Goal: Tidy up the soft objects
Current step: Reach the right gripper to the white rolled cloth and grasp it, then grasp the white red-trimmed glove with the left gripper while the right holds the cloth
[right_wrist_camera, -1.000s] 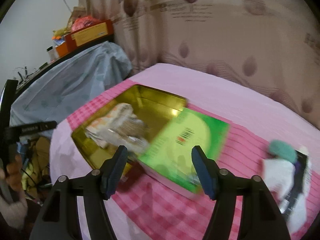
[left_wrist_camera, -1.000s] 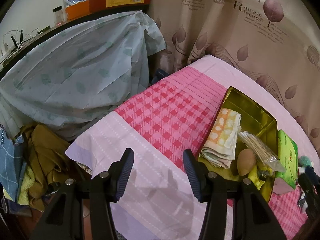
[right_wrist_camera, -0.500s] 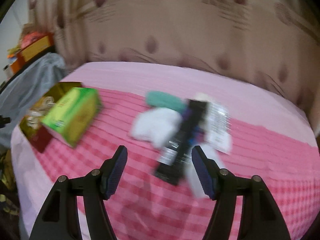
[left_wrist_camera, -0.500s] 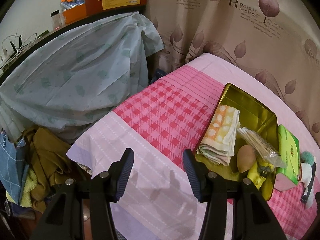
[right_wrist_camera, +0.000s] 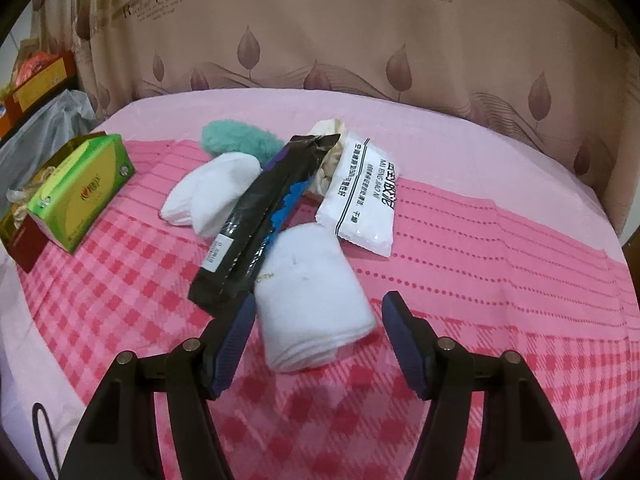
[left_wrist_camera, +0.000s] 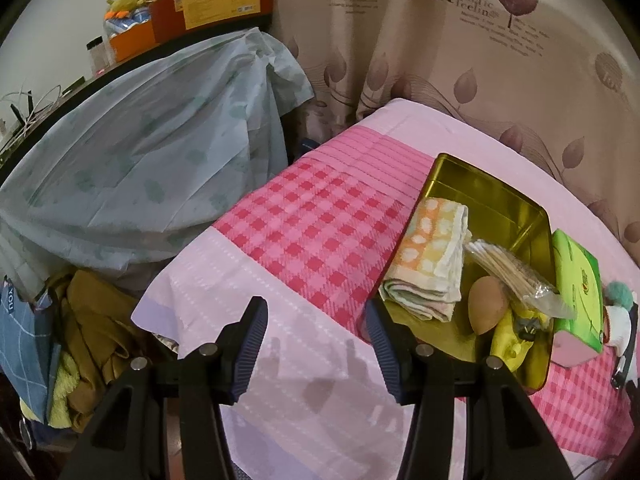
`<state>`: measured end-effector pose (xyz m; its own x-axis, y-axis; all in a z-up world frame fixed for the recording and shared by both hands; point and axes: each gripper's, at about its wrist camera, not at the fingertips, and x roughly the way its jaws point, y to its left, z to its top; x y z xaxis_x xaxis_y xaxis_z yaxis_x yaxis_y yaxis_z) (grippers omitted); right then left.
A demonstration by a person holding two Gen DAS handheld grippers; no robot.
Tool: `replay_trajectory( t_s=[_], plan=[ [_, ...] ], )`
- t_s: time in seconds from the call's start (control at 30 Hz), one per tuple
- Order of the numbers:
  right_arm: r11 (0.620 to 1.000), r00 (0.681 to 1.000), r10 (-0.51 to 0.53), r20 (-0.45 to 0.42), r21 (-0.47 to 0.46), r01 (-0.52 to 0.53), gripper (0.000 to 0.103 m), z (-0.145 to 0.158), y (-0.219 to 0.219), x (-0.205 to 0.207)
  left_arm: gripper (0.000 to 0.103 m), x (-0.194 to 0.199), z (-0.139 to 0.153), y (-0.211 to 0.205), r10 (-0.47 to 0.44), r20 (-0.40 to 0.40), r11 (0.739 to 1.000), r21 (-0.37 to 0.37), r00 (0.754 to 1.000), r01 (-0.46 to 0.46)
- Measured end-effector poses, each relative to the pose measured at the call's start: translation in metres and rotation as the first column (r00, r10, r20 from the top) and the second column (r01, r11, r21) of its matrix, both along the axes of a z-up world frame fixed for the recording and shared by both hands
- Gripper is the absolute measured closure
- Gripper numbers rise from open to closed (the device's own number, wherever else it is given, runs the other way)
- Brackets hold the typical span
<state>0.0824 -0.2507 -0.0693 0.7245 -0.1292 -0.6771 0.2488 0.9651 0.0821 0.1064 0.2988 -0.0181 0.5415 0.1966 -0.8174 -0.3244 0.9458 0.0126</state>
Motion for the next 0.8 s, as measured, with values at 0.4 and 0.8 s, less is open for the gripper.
replay_trajectory(
  t_s=[0.4,0.8],
  plan=[
    [0.998,0.998,0.061,-0.003,0.025,-0.061,0.059,-0.014,-0.003,0.027,0.051,0.001,0.007,-0.062,-0.185,0.005,0.979,0.084,0.983,0.184],
    [0.998,1.0,0.019,-0.012,0.056,-0.019,0.074,-0.017,-0.005,0.003,0.05,0.008,0.002,-0.195,-0.487,-0.022,0.873,0.029,0.873,0.488]
  ],
)
